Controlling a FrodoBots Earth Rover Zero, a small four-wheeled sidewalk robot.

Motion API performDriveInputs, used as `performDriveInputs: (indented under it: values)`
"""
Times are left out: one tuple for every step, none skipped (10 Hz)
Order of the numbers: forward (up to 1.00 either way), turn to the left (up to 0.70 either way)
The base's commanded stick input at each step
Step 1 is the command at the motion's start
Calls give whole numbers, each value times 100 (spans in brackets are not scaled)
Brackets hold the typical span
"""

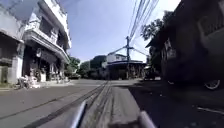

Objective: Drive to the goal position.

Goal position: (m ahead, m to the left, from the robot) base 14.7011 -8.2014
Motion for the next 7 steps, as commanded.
performDriveInputs:
  values:
    - [99, 0]
    - [99, 0]
    - [99, 0]
    - [99, 0]
    - [99, 0]
    - [99, 0]
    - [99, -35]
